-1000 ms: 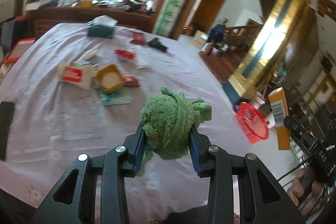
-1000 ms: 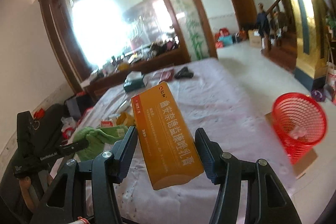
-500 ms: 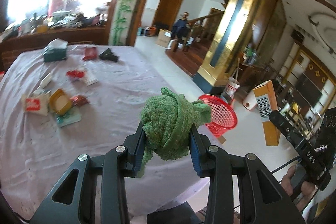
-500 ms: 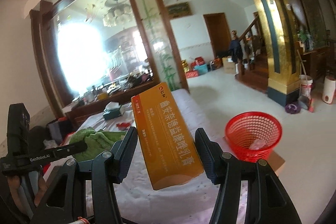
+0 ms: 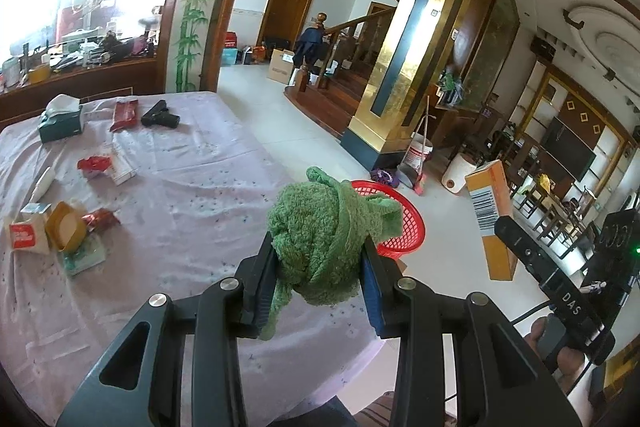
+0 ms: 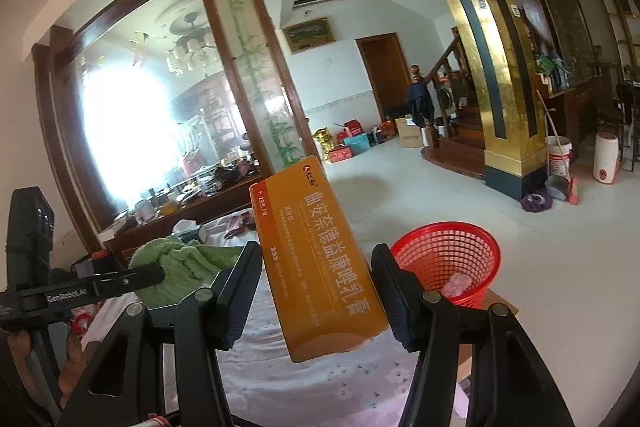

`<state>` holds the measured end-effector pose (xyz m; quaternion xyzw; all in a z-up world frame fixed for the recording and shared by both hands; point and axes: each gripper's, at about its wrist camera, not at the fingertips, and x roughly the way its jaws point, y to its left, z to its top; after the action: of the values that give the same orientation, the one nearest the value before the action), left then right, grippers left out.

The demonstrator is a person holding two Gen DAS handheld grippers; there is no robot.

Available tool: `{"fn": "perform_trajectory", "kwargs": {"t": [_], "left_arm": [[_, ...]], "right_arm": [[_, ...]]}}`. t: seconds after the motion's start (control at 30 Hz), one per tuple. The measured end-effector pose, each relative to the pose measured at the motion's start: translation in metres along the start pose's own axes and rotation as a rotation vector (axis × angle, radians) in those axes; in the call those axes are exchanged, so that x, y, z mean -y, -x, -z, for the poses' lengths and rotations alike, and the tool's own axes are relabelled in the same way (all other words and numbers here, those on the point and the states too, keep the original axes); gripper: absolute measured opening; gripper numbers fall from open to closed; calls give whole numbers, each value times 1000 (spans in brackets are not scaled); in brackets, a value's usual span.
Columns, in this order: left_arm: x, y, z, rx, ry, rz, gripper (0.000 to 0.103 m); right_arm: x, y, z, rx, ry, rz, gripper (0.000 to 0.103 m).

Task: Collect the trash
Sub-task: 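Carry the green towel and orange box in both tools over the red wastebasket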

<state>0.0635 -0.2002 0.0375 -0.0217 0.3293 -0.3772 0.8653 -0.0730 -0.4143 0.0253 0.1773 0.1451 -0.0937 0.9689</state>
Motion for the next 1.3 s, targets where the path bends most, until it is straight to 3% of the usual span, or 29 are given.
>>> {"fn": "perform_trajectory", "kwargs": {"t": [0.3,0.67,1.0,1.3], "left_arm": [[20,-31,-16,-26,-35,34,36],[45,-98,-35,-96,-74,106,36],[63,-166,-69,-146,-69,180,36],[80,-223,-78,-210,-56,226,36]], "right_arm": [[23,-13,-9,22,-23,31,61],[64,-37,-12,7,-76,90,61],[99,-63,-20,6,-154,155,61],[120,-92,-24,-13,-183,195,61]]}}
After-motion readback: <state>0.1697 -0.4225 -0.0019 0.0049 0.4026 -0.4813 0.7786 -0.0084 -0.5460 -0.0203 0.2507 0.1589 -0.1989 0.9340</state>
